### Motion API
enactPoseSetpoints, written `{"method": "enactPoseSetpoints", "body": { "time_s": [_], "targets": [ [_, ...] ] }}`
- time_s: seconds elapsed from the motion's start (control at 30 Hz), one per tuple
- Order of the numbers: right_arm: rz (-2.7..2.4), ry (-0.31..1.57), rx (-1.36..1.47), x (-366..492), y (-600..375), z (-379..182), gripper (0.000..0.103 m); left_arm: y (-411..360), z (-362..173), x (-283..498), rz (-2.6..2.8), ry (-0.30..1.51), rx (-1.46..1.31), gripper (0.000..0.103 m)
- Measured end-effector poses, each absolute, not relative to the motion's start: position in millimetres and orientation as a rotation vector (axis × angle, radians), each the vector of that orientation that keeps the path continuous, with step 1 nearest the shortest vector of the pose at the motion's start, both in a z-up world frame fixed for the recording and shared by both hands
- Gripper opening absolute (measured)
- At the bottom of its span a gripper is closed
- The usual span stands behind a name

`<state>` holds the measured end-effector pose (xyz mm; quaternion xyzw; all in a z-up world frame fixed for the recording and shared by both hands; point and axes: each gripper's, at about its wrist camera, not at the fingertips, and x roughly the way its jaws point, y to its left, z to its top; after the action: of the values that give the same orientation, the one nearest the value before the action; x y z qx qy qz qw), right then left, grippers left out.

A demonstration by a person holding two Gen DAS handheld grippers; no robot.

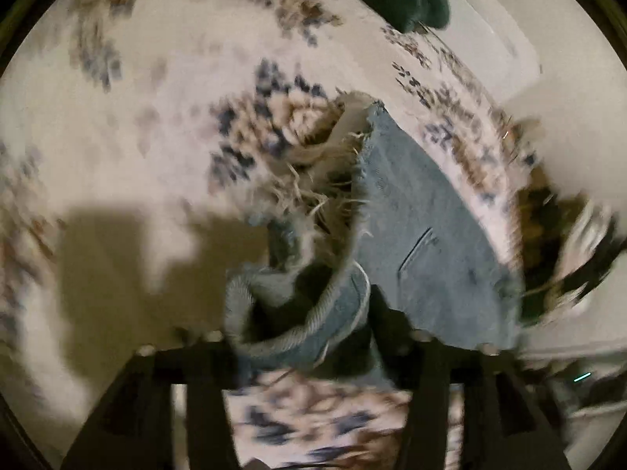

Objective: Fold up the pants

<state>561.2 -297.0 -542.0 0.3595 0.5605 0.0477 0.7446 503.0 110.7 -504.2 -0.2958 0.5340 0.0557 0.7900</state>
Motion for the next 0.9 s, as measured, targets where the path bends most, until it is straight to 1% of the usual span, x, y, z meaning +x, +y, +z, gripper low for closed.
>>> {"method": "enactPoseSetpoints", "body": {
  "time_s": [0.03, 0.07, 0.1, 0.17, 0.2, 0.23, 0.27, 0.33, 0.43, 0.6, 0.9],
  "targets": [
    [0.091, 1.23, 0.732, 557, -293, -536, 0.069, 107, -497, 501, 0.129, 1.152, -0.572, 0.074],
    [0.076, 1.233, 0.677, 555, -288, -529, 0.074, 102, -489, 498, 0.141, 1.151, -0.496, 0.085],
    [0.05, 1.23, 0.58, 551, -278, -517, 0.077, 98, -482, 495, 0.148, 1.145, -0.444, 0.087],
    [0.012, 1.203, 0.399, 537, -262, -494, 0.09, 86, -468, 490, 0.158, 1.14, -0.322, 0.088],
    [-0.002, 1.192, 0.319, 531, -254, -484, 0.092, 79, -462, 488, 0.167, 1.138, -0.261, 0.092],
    [-0.029, 1.175, 0.193, 522, -239, -471, 0.099, 71, -455, 486, 0.168, 1.137, -0.209, 0.096],
    [-0.036, 1.165, 0.14, 516, -232, -464, 0.103, 67, -452, 485, 0.159, 1.136, -0.182, 0.099],
    [-0.037, 1.152, 0.064, 500, -221, -446, 0.103, 56, -438, 479, 0.147, 1.125, -0.127, 0.099],
    [-0.038, 1.134, 0.035, 486, -215, -426, 0.103, 44, -418, 473, 0.147, 1.107, -0.064, 0.099],
    [-0.049, 1.07, 0.022, 454, -215, -371, 0.103, 28, -359, 445, 0.153, 1.051, -0.031, 0.099],
    [-0.036, 0.93, 0.043, 354, -230, -220, 0.103, 13, -230, 356, 0.142, 0.919, -0.037, 0.099]
  ]
}}
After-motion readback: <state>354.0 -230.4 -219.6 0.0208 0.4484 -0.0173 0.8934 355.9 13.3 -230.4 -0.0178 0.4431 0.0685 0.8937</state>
